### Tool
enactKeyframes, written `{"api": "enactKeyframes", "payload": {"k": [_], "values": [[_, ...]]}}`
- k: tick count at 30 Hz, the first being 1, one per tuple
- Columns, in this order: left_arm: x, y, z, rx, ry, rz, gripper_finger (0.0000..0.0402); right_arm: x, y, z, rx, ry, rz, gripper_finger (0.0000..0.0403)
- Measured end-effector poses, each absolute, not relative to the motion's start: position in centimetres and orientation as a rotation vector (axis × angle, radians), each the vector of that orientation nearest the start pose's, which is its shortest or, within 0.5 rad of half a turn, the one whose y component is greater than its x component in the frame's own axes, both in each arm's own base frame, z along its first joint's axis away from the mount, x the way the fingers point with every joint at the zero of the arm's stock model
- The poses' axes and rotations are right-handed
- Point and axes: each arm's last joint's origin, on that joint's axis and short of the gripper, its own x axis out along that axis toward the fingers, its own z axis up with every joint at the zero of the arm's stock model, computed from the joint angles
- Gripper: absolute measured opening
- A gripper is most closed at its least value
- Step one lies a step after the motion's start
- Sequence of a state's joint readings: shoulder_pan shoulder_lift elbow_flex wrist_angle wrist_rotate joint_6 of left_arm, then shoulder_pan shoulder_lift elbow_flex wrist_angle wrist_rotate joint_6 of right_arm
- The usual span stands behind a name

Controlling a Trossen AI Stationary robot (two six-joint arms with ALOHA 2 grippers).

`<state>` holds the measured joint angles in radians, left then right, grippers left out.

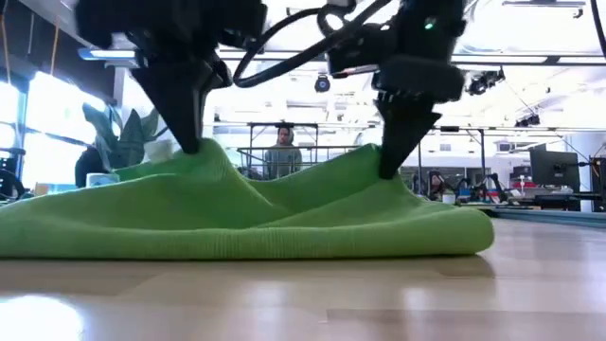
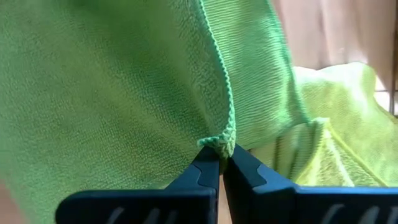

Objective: Fold microfiber towels
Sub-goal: Fold the green microfiber towel

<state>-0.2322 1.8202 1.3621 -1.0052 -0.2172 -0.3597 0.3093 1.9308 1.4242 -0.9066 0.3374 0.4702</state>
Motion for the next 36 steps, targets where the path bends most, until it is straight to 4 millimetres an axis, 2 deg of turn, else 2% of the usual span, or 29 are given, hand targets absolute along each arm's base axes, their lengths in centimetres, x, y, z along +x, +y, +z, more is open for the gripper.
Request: {"api": "enactKeyframes", "payload": {"k": [6, 13, 18, 27, 31, 36], "values": [[33.8, -4.5, 19.7, 0.055, 1.476, 0.261, 0.0, 36.1, 8.6, 19.0, 0.012, 1.288, -0.378, 0.0], [34.5, -2.4, 18.0, 0.11, 1.52, 0.333, 0.0, 36.3, 7.7, 19.0, 0.043, 1.297, -0.395, 0.0], [34.5, -1.8, 17.8, 0.133, 1.529, 0.366, 0.0, 36.4, 7.4, 19.0, 0.068, 1.31, -0.378, 0.0], [34.4, -1.9, 17.8, 0.131, 1.542, 0.358, 0.0008, 36.5, 6.9, 19.0, 0.062, 1.313, -0.383, 0.0001], [34.4, -1.8, 17.8, 0.143, 1.539, 0.368, 0.0035, 36.4, 6.9, 18.9, 0.043, 1.326, -0.374, 0.0028], [34.0, -1.7, 17.9, 0.211, 1.574, 0.391, 0.0081, 35.8, 6.8, 18.9, -0.007, 1.386, -0.362, 0.0096]]}}
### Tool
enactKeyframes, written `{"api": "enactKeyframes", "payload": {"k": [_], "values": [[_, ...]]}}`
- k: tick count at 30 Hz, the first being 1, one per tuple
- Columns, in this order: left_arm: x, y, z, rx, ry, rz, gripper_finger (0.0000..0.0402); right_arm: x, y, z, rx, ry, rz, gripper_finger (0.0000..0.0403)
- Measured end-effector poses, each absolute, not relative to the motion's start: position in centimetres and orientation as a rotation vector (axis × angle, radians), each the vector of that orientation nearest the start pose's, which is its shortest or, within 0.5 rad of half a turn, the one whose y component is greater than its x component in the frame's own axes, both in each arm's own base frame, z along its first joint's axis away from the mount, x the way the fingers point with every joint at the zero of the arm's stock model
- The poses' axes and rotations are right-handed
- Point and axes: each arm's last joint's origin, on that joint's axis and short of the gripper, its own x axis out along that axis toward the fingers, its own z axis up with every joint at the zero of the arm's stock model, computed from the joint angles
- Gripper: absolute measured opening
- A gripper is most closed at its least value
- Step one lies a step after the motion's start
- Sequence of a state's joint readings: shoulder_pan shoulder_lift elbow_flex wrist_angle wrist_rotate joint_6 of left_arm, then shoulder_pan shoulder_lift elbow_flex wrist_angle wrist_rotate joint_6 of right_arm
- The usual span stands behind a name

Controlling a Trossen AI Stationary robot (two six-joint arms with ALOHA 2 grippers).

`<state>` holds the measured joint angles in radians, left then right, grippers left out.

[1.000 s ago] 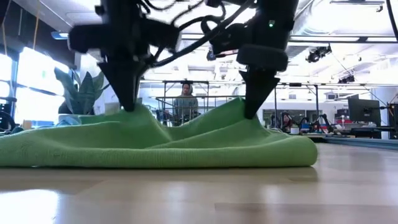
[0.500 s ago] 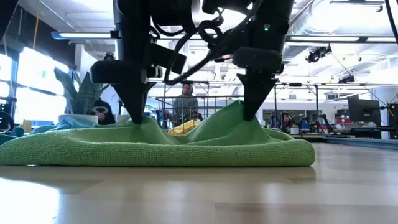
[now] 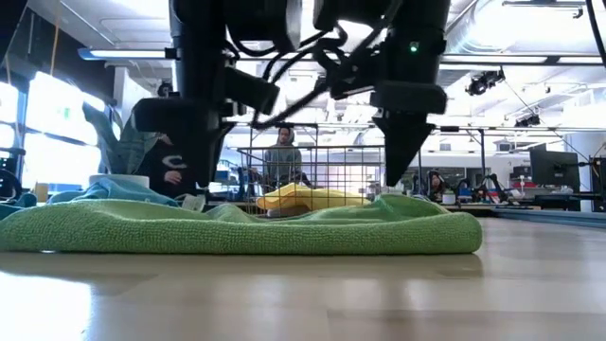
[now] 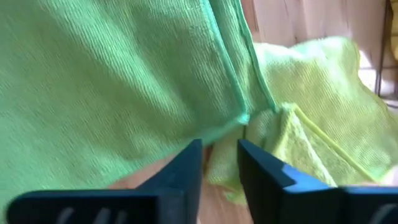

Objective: Fold microfiber towels
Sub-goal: Fold the green microfiber towel

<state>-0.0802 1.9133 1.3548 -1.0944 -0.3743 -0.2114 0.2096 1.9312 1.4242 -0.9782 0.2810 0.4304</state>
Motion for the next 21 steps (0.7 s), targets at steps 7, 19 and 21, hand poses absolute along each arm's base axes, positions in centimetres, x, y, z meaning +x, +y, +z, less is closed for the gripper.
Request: {"api": "enactKeyframes", "payload": {"k": [7, 19, 21], "values": [[32.0, -1.5, 18.3, 0.235, 1.741, 0.529, 0.0116, 35.1, 6.9, 18.8, -0.024, 1.449, -0.381, 0.0145], [32.0, -8.2, 18.4, 0.404, 1.518, 0.319, 0.0087, 36.7, 10.9, 19.2, -0.192, 1.203, -0.147, 0.0133], [31.3, -8.3, 17.2, 0.431, 1.526, 0.321, 0.0083, 36.6, 11.2, 18.5, -0.189, 1.164, -0.165, 0.0134]]}}
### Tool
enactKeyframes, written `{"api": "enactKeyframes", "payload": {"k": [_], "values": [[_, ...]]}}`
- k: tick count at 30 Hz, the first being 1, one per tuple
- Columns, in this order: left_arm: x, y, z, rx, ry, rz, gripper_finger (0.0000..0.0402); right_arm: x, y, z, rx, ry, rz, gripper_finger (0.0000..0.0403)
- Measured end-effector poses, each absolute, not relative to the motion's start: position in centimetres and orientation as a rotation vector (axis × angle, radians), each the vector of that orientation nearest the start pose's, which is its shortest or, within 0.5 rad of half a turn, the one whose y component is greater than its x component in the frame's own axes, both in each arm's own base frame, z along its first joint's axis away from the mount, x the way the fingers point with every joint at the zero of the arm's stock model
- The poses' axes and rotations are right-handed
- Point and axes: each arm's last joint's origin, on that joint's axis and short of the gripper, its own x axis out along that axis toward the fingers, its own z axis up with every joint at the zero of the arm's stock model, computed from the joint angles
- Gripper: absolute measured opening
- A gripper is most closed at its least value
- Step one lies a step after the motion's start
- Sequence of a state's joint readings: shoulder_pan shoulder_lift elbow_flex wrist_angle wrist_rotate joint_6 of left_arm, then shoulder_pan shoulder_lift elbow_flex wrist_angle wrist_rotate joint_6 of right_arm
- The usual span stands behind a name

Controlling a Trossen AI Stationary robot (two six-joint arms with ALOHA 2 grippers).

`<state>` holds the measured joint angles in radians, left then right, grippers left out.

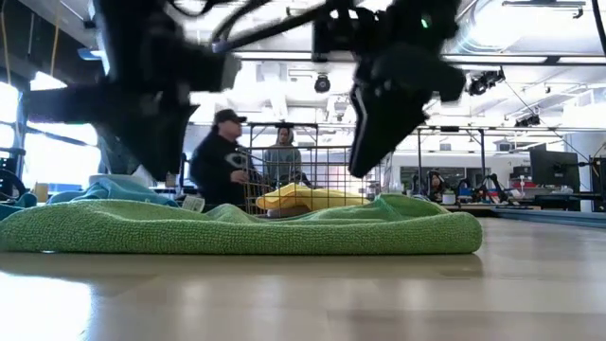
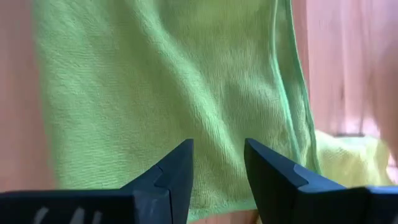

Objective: Fold microfiber towels
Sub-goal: Fold the green microfiber towel

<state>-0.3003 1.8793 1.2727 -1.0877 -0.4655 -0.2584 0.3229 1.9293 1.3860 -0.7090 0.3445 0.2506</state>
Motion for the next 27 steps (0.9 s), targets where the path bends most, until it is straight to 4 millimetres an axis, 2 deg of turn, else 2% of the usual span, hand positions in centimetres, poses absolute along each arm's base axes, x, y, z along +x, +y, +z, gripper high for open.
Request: {"api": "enactKeyframes", "payload": {"k": [5, 11, 14, 19, 22, 27], "values": [[29.8, -7.9, 14.4, 0.447, 1.561, 0.324, 0.0071, 35.6, 11.5, 15.5, -0.11, 1.137, -0.183, 0.0134], [29.6, -7.5, 13.3, 0.448, 1.577, 0.238, 0.0054, 35.1, 11.3, 13.6, 0.004, 1.081, -0.202, 0.0134], [28.8, -7.0, 12.7, 0.446, 1.634, 0.237, 0.0047, 34.7, 11.2, 13.1, 0.027, 1.095, -0.22, 0.0134], [27.6, -6.1, 12.9, 0.482, 1.754, 0.29, 0.0038, 34.4, 11.2, 12.8, 0.031, 1.113, -0.211, 0.0134], [27.7, -6.0, 13.0, 0.472, 1.744, 0.314, 0.0035, 34.4, 11.2, 12.9, 0.017, 1.114, -0.202, 0.0134], [28.7, -6.6, 14.4, 0.476, 1.713, 0.294, 0.0035, 34.2, 11.1, 13.3, -0.018, 1.123, -0.178, 0.0134]]}}
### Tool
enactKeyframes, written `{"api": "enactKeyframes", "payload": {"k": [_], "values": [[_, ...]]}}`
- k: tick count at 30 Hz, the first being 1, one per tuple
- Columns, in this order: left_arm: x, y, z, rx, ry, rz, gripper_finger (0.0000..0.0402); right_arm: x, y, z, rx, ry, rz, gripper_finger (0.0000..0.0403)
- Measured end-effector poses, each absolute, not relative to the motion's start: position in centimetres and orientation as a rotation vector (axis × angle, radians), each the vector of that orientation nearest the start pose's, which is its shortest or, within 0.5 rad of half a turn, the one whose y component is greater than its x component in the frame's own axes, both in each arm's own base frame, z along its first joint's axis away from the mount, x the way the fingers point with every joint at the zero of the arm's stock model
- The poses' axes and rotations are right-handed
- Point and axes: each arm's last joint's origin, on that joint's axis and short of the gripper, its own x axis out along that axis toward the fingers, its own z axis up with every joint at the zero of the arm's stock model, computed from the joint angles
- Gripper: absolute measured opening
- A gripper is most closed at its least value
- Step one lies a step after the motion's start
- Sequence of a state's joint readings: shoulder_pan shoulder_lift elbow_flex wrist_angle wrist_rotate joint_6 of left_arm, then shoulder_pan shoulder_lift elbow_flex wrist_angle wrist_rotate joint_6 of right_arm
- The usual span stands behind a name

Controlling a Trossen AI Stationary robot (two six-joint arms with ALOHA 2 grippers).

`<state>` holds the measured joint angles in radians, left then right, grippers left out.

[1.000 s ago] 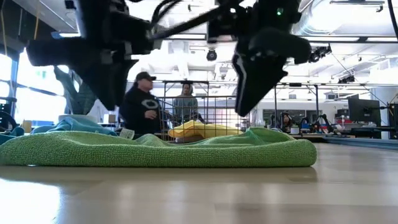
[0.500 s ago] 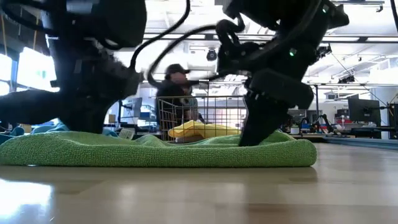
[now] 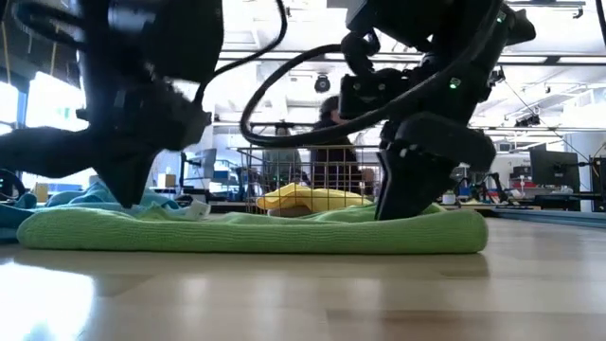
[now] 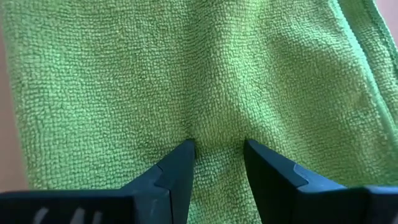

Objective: Fold microfiber towels
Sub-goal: Fold the green microfiber towel

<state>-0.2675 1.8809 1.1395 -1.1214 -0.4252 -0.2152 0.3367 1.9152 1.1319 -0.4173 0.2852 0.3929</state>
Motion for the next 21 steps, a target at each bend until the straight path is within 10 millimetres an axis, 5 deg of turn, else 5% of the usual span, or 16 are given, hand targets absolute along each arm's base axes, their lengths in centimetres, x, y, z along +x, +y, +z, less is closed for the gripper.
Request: {"api": "enactKeyframes", "payload": {"k": [6, 11, 15, 21], "values": [[31.0, -8.6, 16.6, 0.461, 1.577, 0.206, 0.0035, 34.0, 10.9, 15.3, -0.056, 1.056, -0.189, 0.0134], [32.5, -9.9, 16.5, 0.396, 1.398, 0.15, 0.0035, 33.7, 10.4, 15.2, -0.188, 1.061, -0.254, 0.0134], [33.0, -10.4, 15.6, 0.307, 1.322, 0.081, 0.0035, 33.4, 8.6, 15.1, -0.323, 1.07, -0.459, 0.0134], [33.1, -10.7, 15.5, 0.196, 1.325, 0.053, 0.0035, 34.1, 4.8, 15.2, -0.215, 1.051, -0.631, 0.0134]]}}
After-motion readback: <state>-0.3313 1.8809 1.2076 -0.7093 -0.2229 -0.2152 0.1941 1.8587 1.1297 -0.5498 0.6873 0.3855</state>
